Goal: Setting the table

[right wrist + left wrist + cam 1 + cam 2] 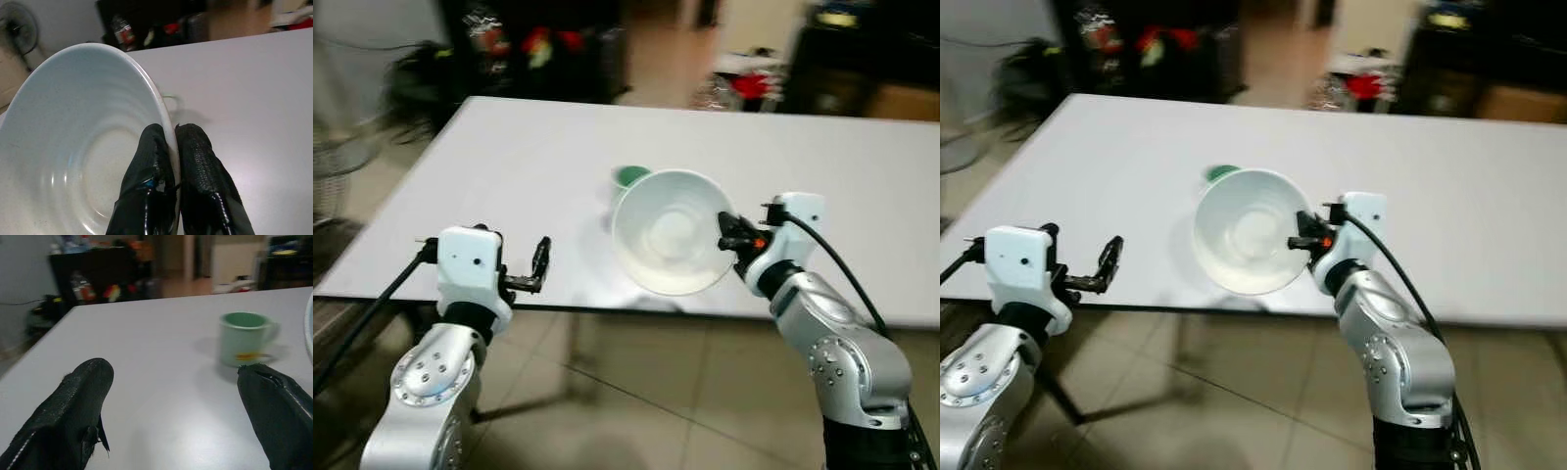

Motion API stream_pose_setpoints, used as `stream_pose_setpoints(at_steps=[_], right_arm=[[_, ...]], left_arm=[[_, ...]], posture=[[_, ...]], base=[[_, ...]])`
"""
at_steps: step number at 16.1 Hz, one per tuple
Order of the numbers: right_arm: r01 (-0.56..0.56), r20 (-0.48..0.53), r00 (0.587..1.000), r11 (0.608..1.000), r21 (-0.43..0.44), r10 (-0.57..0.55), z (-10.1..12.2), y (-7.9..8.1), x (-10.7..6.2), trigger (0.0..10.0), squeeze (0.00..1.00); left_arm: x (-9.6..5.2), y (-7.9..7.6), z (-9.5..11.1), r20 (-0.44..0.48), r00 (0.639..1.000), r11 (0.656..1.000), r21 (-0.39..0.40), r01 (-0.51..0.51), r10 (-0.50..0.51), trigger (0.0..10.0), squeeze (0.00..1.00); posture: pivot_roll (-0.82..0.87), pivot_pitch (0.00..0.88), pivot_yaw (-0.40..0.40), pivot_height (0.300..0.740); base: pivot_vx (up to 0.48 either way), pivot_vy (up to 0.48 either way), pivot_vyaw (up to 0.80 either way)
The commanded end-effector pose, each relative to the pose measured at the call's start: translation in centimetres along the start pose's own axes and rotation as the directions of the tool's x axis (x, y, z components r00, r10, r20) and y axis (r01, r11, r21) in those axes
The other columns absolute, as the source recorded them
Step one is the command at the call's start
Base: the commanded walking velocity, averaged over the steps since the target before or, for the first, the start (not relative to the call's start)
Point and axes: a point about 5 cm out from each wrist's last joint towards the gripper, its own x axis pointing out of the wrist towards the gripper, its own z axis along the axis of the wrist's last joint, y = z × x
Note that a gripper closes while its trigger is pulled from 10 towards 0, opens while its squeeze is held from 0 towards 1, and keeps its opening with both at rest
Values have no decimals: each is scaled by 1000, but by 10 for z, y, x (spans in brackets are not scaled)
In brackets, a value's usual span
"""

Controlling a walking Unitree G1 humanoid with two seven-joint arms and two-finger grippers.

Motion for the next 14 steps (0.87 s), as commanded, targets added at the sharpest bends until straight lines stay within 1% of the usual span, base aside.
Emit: stream_pose_setpoints(at_steps=[1,3,6,10,11,14], right_arm=[[-84,19,996,996,6,84,4,17,5,10000,0],[-82,23,996,996,29,82,4,16,7,10000,0],[-92,20,996,995,32,92,5,17,8,10000,0],[-138,-3,990,990,34,138,3,22,12,10000,0],[-158,-22,987,987,39,159,1,24,14,10000,0],[-216,-66,974,975,46,219,-3,28,16,10000,0]], left_arm=[[-2,5,1,4,1000,1000,14,-18,18,10000,0],[-3,5,1,2,1000,1000,23,-11,11,10000,0],[-3,5,1,1,1000,1000,27,-5,4,10000,0],[-1,8,2,9,1000,999,36,-11,10,10000,0],[-2,9,2,10,1000,999,40,-16,16,10000,0],[-5,10,3,10,1000,999,47,-27,26,10000,0]], posture=[[-14,0,-37,740],[-10,0,-38,740],[-10,0,-38,740],[-2,0,-48,740],[15,0,-65,740],[28,0,-75,740]], base=[[349,0,800],[347,0,0],[350,0,0],[352,0,0],[352,0,0],[350,0,0]])
